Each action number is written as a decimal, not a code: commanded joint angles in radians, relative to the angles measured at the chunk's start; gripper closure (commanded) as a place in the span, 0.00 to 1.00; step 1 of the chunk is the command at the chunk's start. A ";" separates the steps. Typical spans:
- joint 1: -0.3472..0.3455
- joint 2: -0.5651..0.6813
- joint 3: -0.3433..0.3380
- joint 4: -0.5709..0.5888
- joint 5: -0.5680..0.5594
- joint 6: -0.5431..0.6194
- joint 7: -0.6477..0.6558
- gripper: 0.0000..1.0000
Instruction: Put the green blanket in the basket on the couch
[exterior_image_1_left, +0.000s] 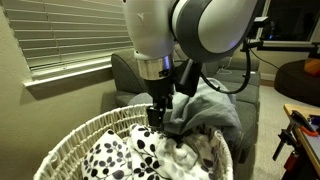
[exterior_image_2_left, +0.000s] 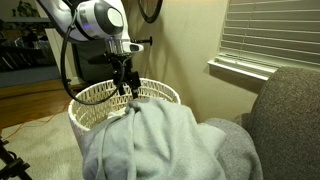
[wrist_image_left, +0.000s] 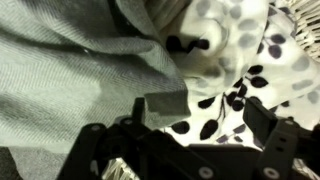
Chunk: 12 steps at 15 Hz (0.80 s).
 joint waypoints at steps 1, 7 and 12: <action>0.046 0.023 -0.044 0.020 -0.019 -0.029 -0.013 0.00; 0.076 0.051 -0.084 0.041 -0.064 -0.053 -0.003 0.00; 0.085 0.075 -0.109 0.065 -0.114 -0.077 0.003 0.00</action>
